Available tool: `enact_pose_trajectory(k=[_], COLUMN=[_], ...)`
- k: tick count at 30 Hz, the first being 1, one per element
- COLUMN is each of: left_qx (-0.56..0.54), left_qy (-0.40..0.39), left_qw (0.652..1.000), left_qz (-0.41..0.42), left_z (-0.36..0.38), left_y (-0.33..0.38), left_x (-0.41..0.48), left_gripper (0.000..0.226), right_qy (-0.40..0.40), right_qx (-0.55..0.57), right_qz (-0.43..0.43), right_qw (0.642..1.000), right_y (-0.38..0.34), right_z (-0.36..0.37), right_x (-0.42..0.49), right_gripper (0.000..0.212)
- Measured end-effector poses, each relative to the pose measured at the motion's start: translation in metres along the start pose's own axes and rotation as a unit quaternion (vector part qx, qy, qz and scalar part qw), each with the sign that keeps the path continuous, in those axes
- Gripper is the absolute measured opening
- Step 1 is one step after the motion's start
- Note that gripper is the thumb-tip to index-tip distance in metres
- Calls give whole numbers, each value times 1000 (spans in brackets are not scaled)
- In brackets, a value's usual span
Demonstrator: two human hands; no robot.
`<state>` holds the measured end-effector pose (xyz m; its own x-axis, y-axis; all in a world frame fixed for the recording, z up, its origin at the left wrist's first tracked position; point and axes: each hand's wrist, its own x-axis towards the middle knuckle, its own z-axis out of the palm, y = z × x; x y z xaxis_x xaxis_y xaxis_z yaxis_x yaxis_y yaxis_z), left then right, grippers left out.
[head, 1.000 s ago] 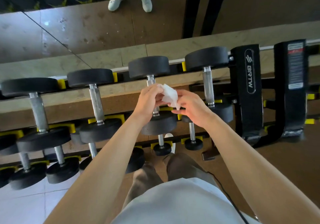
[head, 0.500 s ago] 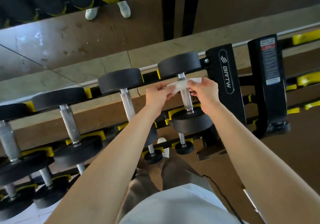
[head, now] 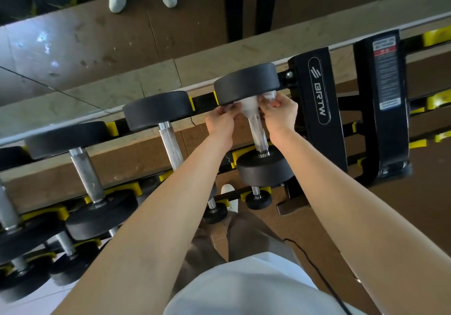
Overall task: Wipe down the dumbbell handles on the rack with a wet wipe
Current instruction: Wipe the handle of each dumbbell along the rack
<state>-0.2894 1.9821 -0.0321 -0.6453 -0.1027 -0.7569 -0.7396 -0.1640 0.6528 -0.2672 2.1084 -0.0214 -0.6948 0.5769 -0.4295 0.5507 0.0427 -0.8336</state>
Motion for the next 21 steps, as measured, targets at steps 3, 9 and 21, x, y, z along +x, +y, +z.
enact_pose_trajectory(k=[3, 9, 21], left_qx=[-10, -8, 224], left_qy=[28, -39, -89], left_qw=[998, 998, 970], left_qz=[-58, -39, 42], left_z=[6, 3, -19], left_y=[5, 4, -19], left_x=[5, -1, -18], left_gripper=[12, 17, 11], right_qy=[3, 0, -58], right_qx=[9, 22, -43], right_qz=[-28, 14, 36], right_qw=[1000, 1000, 997], right_y=[-4, 4, 17], right_z=[0, -14, -48], right_x=[-6, 5, -3], right_gripper=[18, 12, 5])
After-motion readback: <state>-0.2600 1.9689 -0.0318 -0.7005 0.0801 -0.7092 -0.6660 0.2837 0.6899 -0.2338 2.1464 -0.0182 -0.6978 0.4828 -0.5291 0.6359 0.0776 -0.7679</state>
